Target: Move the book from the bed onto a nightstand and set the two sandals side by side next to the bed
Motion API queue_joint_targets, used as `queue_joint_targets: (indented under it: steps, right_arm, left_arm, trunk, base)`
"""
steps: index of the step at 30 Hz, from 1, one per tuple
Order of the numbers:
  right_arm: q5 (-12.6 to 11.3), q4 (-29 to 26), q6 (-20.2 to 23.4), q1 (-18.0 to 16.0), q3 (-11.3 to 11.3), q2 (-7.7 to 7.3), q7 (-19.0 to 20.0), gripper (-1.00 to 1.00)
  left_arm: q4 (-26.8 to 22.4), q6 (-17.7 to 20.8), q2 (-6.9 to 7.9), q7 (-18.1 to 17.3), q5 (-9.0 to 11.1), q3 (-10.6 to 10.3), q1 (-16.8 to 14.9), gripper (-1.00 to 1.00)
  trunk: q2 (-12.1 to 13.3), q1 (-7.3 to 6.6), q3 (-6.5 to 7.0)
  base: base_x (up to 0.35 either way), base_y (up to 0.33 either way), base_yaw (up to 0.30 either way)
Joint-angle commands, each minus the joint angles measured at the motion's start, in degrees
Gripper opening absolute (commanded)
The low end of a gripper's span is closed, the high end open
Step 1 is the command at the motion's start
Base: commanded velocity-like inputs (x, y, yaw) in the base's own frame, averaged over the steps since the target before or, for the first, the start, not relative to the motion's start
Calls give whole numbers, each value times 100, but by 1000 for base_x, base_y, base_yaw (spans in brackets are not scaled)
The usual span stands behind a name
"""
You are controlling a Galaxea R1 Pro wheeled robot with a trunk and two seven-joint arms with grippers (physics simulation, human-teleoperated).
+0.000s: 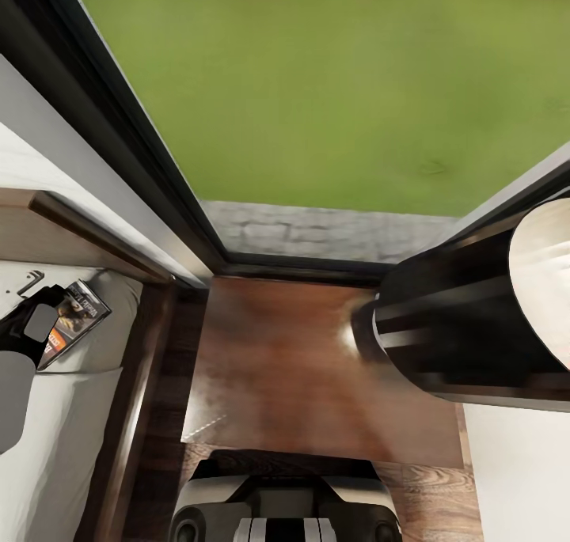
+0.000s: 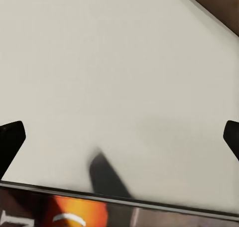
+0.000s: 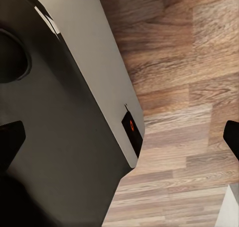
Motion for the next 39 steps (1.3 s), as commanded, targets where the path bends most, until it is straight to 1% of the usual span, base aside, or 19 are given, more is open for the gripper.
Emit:
queue_joint_targets:
  steps: [1,11,35,39]
  right_arm:
    - [-20,22,-11,-7,-44,-3,31,100]
    - [-20,22,-7,-7,-44,-3,31,100]
    - [-20,22,-9,-7,-44,-3,31,100]
    - [-20,22,-11,-7,-44,-3,31,100]
  left_arm:
    - [23,63,-2,23,56,4,3,100]
    - [23,63,-2,18,56,4,3,100]
    - [23,70,-2,23,58,4,3,100]
    - [23,71,-2,26,59,4,3,100]
  trunk:
    - [-2,1,-3]
    - [-2,1,-3]
    - [-2,1,-3]
    - [159,-87,69]
  base:
    - [0,0,0]
    - [-71,0,0]
    - [-3,0,0]
    - [0,0,0]
